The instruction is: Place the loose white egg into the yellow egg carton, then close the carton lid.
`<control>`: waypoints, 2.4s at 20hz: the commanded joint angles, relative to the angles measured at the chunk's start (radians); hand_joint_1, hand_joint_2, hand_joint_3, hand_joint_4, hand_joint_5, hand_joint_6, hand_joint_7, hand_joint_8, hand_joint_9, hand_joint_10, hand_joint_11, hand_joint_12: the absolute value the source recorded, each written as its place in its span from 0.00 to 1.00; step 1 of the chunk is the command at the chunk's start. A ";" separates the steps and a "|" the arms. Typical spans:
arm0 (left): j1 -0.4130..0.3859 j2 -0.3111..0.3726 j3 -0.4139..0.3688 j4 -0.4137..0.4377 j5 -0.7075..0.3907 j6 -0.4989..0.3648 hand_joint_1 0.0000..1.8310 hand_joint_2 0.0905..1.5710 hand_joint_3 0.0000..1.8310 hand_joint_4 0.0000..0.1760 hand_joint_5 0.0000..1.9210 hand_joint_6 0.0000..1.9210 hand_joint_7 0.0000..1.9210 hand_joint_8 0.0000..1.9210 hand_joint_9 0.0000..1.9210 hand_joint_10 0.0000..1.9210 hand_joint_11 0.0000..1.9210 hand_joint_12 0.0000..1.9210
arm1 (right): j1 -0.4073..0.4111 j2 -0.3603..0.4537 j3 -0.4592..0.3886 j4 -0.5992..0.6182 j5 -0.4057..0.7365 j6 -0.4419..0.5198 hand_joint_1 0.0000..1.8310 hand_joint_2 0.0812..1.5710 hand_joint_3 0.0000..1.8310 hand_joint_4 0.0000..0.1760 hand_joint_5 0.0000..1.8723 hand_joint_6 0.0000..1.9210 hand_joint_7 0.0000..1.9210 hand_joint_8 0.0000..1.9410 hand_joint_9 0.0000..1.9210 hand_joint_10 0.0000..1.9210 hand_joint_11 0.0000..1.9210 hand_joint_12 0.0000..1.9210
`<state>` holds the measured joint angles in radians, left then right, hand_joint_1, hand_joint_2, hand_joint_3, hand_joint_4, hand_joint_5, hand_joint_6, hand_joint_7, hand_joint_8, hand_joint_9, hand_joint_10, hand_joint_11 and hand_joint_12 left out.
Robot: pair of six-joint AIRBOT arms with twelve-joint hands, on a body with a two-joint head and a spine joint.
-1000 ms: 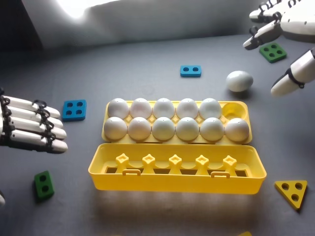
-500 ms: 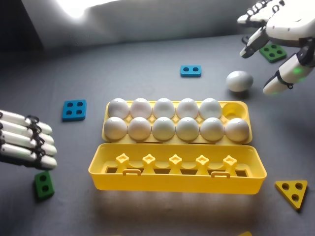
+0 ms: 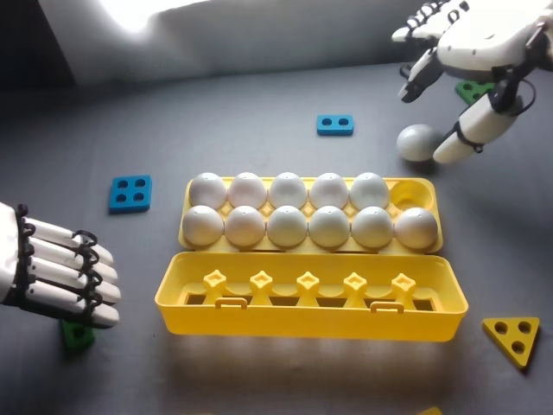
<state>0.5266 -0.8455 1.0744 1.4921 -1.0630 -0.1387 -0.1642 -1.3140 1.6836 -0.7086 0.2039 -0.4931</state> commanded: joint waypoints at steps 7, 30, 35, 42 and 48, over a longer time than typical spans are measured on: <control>0.000 0.012 -0.005 -0.043 -0.043 0.009 0.00 0.66 0.00 0.00 0.07 0.00 0.05 0.00 0.04 0.00 0.00 0.13 | 0.013 0.004 0.010 0.014 0.075 0.009 0.37 0.50 0.00 0.83 0.35 0.00 0.07 0.00 0.00 0.00 0.00 0.00; -0.004 -0.001 0.007 -0.043 -0.022 0.008 0.00 0.66 0.00 0.00 0.07 0.00 0.05 0.00 0.04 0.00 0.00 0.10 | -0.035 -0.050 0.073 0.014 0.106 0.009 0.33 0.50 0.00 0.74 0.33 0.00 0.02 0.00 0.00 0.00 0.00 0.00; -0.006 -0.001 0.007 -0.043 -0.021 0.007 0.00 0.67 0.00 0.00 0.07 0.00 0.05 0.00 0.04 0.00 0.00 0.10 | -0.044 -0.059 0.095 0.014 0.111 0.009 0.32 0.52 0.00 0.79 0.32 0.00 0.06 0.01 0.00 0.00 0.00 0.00; -0.009 -0.003 0.008 -0.043 -0.021 0.005 0.00 0.67 0.00 0.00 0.07 0.00 0.05 0.00 0.03 0.00 0.00 0.09 | -0.046 -0.066 0.098 0.014 0.118 0.009 0.33 0.51 0.00 0.82 0.35 0.01 0.06 0.01 0.00 0.00 0.00 0.00; -0.009 -0.004 0.011 -0.043 -0.018 0.005 0.00 0.67 0.00 0.00 0.07 0.00 0.05 0.00 0.04 0.00 0.00 0.12 | -0.049 -0.067 0.098 0.014 0.118 0.009 0.31 0.51 0.00 0.83 0.33 0.00 0.04 0.00 0.00 0.00 0.00 0.00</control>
<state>0.5232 -0.8577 1.0740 1.5047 -1.0389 -0.1318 -0.2119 -1.3926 1.7710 -0.7151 0.2501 -0.4866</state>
